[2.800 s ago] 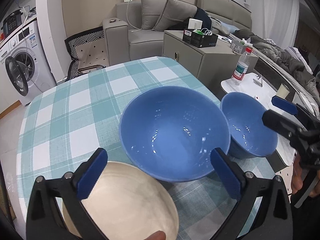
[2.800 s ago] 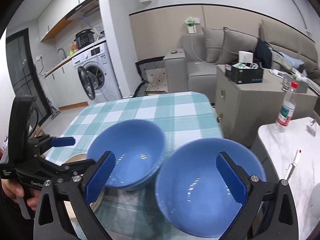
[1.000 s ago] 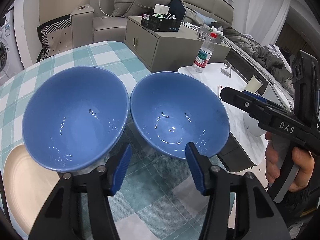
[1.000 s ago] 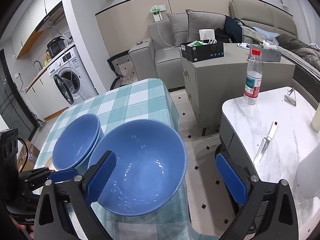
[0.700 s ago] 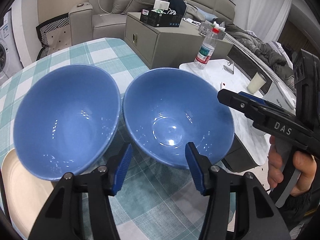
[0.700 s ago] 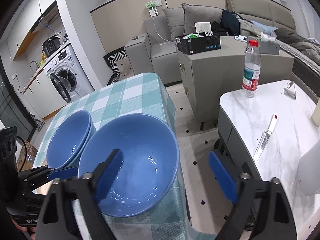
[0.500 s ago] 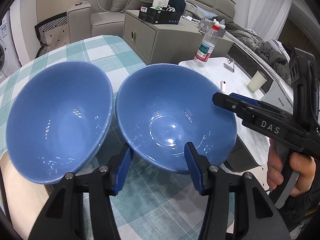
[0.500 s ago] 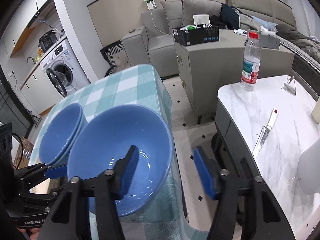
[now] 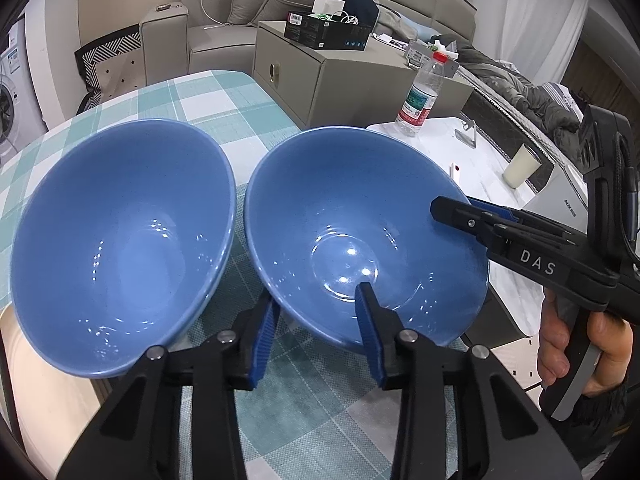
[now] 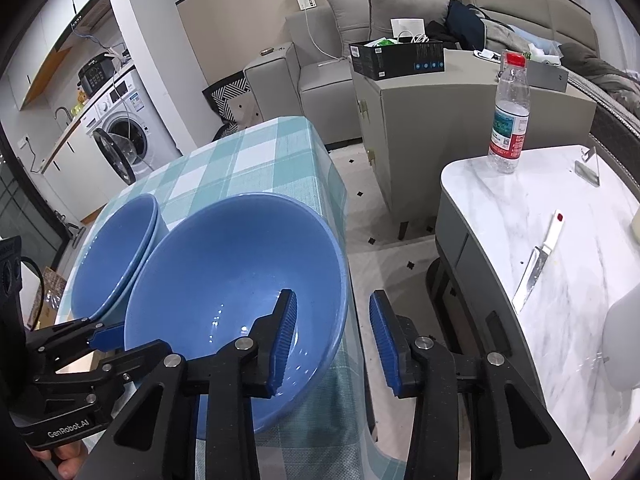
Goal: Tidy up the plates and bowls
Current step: 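Lift the bowl with the left tool and move it over the right tool's bowl, then lower the left tool's bowl into the other bowl and open both tools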
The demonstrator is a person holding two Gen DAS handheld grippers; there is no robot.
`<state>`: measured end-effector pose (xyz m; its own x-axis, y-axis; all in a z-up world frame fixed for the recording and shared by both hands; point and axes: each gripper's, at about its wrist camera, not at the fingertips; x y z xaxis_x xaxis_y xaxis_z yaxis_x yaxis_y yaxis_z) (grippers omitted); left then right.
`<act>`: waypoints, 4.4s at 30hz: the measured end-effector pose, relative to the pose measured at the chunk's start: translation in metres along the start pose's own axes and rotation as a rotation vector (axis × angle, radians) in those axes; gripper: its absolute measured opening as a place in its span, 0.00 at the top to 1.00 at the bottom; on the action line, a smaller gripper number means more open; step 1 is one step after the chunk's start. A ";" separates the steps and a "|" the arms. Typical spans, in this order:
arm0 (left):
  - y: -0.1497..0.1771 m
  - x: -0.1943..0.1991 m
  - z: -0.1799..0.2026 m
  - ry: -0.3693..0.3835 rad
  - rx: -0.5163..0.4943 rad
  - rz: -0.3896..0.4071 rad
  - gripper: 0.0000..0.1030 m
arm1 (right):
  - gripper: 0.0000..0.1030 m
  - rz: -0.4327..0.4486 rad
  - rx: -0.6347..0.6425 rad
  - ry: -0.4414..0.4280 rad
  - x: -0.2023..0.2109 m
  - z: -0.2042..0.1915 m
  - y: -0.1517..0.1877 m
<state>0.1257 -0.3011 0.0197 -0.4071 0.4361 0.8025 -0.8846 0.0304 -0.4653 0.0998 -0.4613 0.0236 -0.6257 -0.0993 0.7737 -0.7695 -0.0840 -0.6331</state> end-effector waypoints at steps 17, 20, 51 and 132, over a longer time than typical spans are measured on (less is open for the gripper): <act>0.002 -0.001 0.004 -0.013 -0.025 -0.001 0.64 | 0.79 0.005 0.016 0.006 0.000 -0.005 -0.001; 0.002 -0.001 0.005 -0.010 -0.027 -0.003 0.64 | 0.79 0.006 0.017 0.011 0.001 -0.005 -0.001; -0.005 0.041 0.013 0.026 -0.061 0.091 0.64 | 0.79 0.164 0.069 0.079 0.075 -0.033 -0.012; -0.035 0.108 -0.108 -0.110 0.128 0.310 0.64 | 0.79 0.325 0.106 -0.069 0.027 -0.160 -0.055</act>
<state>0.1369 -0.1576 0.0819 -0.6767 0.3069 0.6693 -0.7336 -0.2040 -0.6482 0.1048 -0.3012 0.0836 -0.8231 -0.2045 0.5297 -0.5114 -0.1386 -0.8481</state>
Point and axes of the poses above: each gripper's, at about its wrist camera, not at the fingertips, and x roughly against the way its jaws point, z to its right, y to its underside, and after that the axes turned 15 degrees about x, right-handed
